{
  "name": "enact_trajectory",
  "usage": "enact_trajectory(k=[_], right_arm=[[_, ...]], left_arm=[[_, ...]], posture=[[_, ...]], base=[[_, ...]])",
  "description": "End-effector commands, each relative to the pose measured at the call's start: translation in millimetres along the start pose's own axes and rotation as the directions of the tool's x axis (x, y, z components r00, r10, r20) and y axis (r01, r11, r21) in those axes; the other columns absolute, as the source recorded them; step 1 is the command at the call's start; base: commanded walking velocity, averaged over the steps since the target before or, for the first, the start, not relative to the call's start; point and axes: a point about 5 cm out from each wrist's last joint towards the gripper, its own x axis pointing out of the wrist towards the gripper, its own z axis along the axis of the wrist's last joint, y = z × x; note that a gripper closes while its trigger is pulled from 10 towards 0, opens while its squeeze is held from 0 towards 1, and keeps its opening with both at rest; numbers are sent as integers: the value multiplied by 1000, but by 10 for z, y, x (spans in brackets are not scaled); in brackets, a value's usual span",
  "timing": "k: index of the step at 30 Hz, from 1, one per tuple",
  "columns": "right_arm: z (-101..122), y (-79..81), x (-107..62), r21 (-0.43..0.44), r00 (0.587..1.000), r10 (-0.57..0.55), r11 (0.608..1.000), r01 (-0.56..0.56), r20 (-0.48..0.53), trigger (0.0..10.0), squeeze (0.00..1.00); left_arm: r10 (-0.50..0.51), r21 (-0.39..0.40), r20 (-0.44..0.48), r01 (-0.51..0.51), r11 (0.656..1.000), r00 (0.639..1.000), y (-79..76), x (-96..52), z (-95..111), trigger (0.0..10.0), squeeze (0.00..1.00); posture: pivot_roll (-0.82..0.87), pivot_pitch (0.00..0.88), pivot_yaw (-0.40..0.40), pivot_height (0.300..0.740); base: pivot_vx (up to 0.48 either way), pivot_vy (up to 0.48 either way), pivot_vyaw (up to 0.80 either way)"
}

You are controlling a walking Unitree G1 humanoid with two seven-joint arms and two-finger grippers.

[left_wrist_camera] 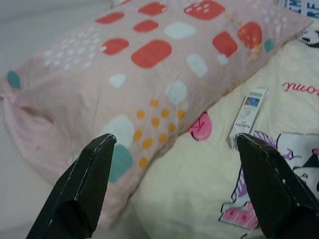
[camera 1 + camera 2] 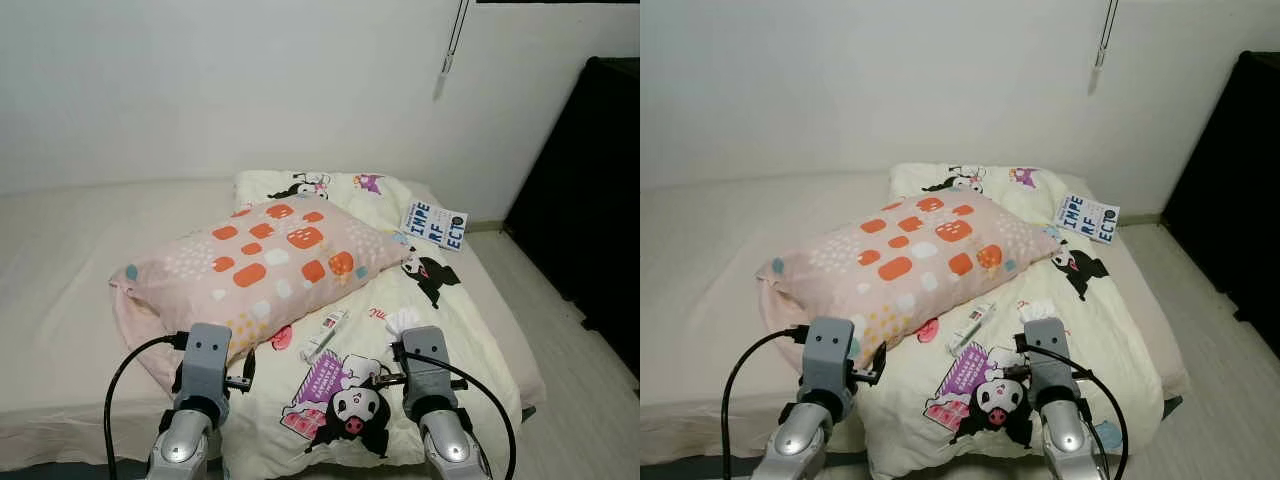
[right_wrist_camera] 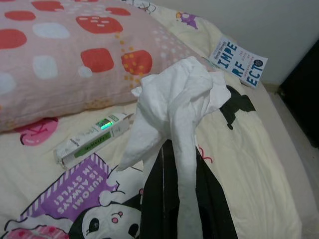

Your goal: Clean up the room

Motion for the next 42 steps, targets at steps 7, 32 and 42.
enact_trajectory(k=[7,32,42], right_arm=[[-47,3,-21,10,1000,-6,1000,6,-5,10000,0],[-61,-12,-18,9,1000,-11,1000,11,-3,10000,0],[-59,-9,-15,12,1000,-10,1000,10,-3,10000,0]], left_arm=[[-10,21,19,10,1000,1000,0,-27,2,10000,0],[5,24,11,-5,1000,1000,10,-18,-6,10000,0],[5,22,14,-6,1000,1000,12,-14,-1,10000,0]], posture=[[-34,148,25,726],[-30,151,24,726],[-29,151,24,726]], base=[[0,-411,0],[0,-32,0],[0,0,0]])
